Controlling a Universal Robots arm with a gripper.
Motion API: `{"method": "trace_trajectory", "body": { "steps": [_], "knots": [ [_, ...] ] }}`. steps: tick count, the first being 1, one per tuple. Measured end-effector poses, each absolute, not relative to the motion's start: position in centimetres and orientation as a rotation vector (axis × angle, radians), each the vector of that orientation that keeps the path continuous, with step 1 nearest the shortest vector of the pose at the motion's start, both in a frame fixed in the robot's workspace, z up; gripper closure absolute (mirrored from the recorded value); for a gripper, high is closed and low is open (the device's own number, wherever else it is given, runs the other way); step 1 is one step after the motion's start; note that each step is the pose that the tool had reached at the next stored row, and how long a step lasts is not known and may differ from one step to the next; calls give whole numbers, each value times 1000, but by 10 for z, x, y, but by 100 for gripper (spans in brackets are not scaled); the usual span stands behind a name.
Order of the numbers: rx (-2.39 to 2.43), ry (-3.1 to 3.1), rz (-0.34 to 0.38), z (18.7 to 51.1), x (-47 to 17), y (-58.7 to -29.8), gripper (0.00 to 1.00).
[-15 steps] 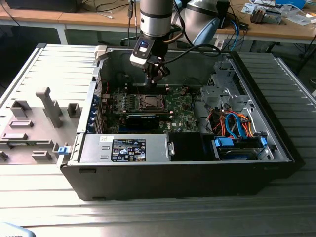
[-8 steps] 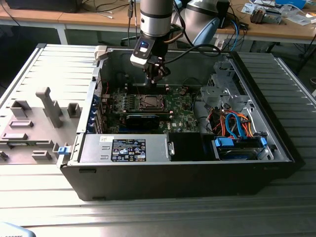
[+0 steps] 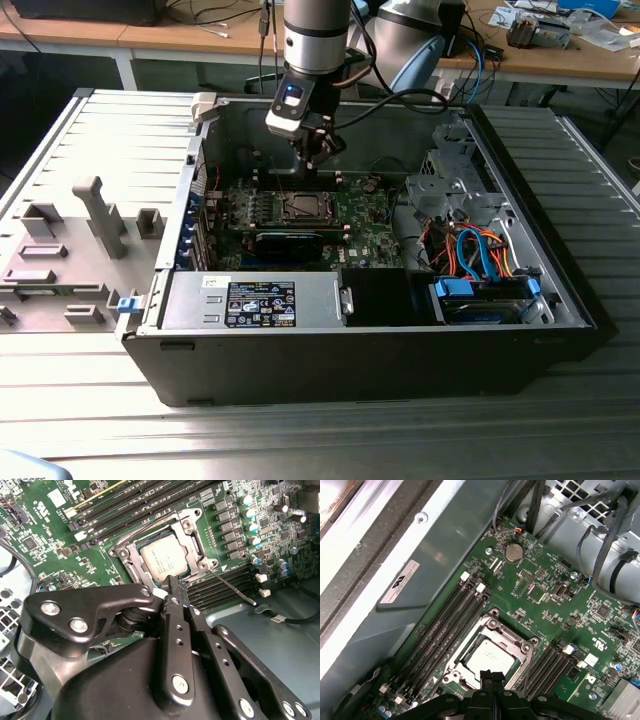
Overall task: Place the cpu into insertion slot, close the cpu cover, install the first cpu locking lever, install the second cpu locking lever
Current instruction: 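Install the first cpu locking lever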
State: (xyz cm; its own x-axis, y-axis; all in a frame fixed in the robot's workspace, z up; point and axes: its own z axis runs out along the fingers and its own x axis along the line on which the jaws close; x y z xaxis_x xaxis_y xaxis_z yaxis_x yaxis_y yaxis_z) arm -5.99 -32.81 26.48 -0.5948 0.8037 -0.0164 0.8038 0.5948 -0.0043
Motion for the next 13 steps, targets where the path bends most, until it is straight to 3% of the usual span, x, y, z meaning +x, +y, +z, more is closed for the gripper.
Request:
{"method": "trace_trajectory", "body": {
  "steps": [13],
  "knots": [
    [1378, 2810, -15, 265, -60, -329, 89]
  ]
}}
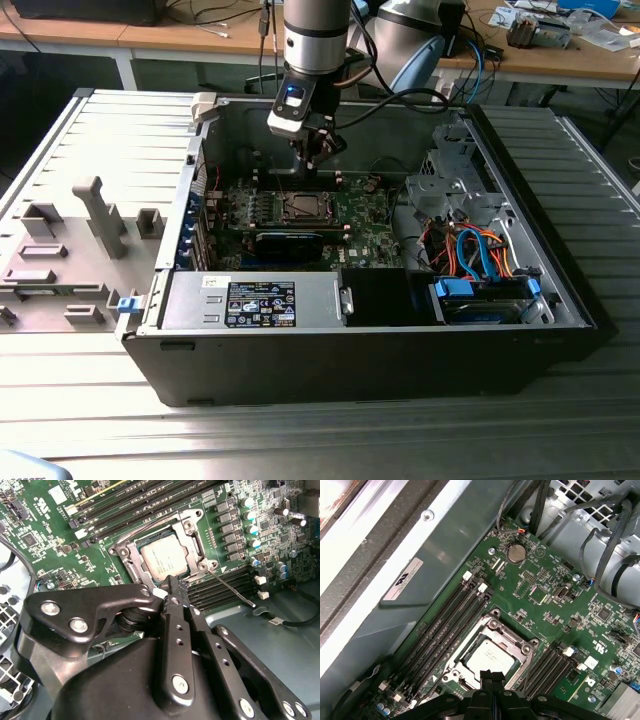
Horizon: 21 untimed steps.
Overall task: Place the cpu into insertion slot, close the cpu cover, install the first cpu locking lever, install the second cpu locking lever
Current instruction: 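Install the first cpu locking lever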
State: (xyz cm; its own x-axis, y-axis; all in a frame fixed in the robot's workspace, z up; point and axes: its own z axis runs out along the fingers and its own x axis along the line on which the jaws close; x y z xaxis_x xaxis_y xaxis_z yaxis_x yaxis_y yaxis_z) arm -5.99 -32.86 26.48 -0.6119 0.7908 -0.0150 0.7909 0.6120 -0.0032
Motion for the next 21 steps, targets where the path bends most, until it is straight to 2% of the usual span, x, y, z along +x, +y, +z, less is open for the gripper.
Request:
{"method": "trace_trajectory", "body": {
  "steps": [21],
  "knots": [
    [1314, 2840, -14, 265, -60, -329, 89]
  ]
}}
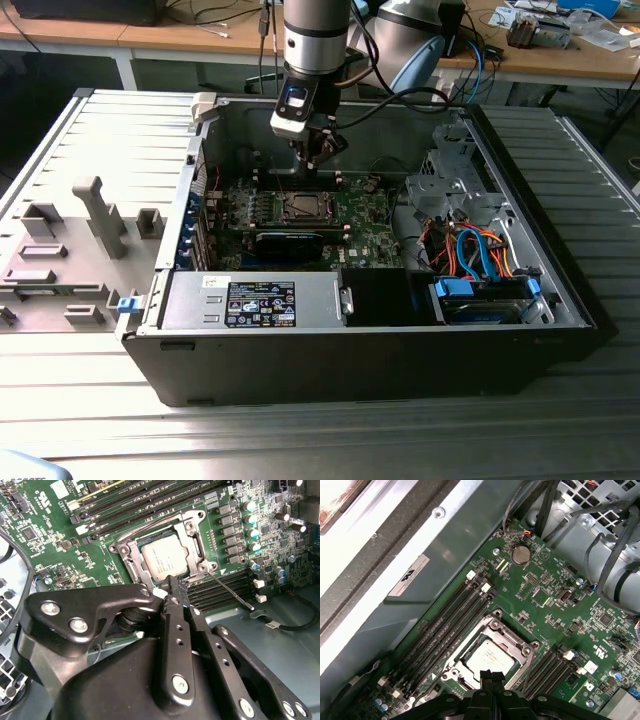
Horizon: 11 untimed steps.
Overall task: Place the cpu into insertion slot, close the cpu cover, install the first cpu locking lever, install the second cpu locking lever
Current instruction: 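Install the first cpu locking lever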
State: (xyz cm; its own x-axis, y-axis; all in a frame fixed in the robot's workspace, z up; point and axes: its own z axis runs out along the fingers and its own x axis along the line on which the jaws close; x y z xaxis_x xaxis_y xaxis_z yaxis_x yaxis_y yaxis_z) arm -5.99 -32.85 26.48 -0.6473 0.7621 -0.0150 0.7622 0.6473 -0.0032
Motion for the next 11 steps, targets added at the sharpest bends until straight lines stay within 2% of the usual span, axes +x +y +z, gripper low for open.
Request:
{"method": "trace_trajectory", "body": {
  "steps": [11],
  "knots": [
    [1285, 2853, -14, 265, -60, -329, 89]
  ]
}}
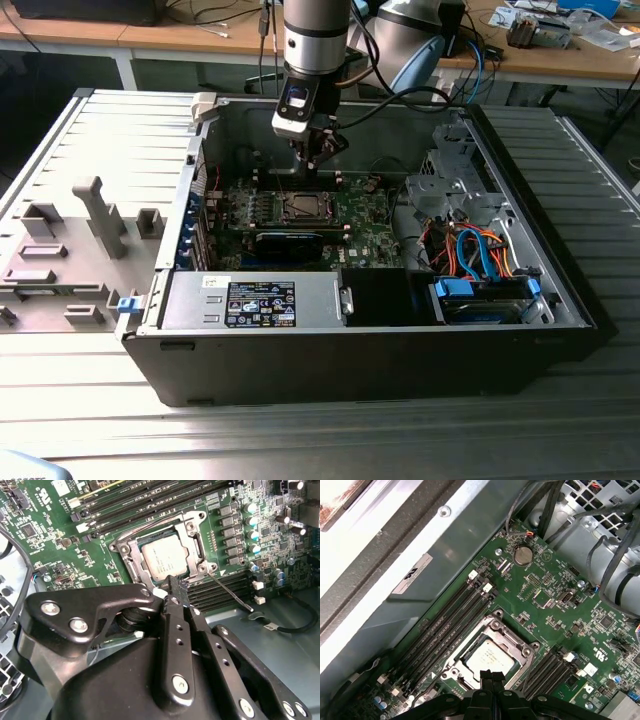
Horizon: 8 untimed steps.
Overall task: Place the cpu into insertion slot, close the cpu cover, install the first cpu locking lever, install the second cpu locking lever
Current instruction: 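Install the first cpu locking lever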
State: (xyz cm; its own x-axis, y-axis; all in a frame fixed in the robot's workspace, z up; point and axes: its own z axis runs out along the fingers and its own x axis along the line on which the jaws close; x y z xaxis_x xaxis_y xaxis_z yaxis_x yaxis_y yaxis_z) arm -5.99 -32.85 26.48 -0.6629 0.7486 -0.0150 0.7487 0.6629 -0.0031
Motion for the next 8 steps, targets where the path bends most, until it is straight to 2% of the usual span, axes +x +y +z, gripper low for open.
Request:
{"method": "trace_trajectory", "body": {
  "steps": [8],
  "knots": [
    [1261, 2864, -14, 265, -60, -329, 89]
  ]
}}
